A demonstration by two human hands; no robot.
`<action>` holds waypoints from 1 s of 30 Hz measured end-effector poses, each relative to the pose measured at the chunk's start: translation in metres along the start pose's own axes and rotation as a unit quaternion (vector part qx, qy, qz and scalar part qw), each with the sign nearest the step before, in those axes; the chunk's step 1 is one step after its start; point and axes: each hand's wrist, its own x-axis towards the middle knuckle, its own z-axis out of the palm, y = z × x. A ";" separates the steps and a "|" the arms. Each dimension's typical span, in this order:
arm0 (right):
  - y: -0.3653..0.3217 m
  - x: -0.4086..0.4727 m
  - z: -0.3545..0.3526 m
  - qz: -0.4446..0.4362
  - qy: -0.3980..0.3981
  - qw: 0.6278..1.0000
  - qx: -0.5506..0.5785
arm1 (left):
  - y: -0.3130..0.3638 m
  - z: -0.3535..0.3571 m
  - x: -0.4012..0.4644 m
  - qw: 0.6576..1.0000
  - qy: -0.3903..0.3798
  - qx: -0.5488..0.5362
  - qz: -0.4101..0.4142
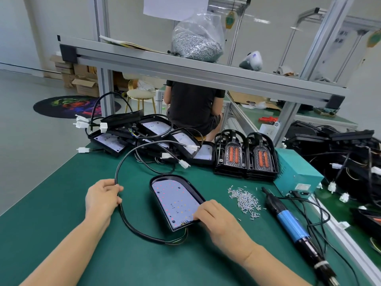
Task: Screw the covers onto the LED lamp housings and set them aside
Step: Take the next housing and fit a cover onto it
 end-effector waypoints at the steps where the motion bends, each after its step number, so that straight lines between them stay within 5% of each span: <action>1: -0.001 0.001 -0.001 0.002 -0.002 1.000 0.006 | 0.000 0.000 0.000 1.000 -0.001 0.008 0.001; 6: -0.003 0.004 -0.006 0.021 -0.015 0.999 0.031 | 0.000 0.000 -0.026 0.985 -0.005 0.146 0.096; 9: -0.005 0.001 -0.006 0.032 -0.019 0.998 0.045 | 0.000 0.013 -0.051 0.979 -0.067 0.117 0.150; 13: -0.008 -0.003 -0.006 0.033 -0.021 0.998 0.050 | 0.006 0.040 -0.075 0.978 -0.205 -0.010 -0.019; 19: -0.009 -0.007 -0.006 0.039 -0.017 0.998 0.052 | 0.021 0.062 -0.068 0.918 -0.269 -0.196 -0.217; 25: -0.001 -0.005 -0.009 0.025 -0.048 0.996 0.068 | 0.017 0.063 -0.061 0.917 -0.245 -0.211 -0.232; 30: 0.017 -0.001 -0.008 0.171 -0.004 0.974 0.147 | 0.012 0.060 -0.052 0.926 -0.236 -0.216 -0.199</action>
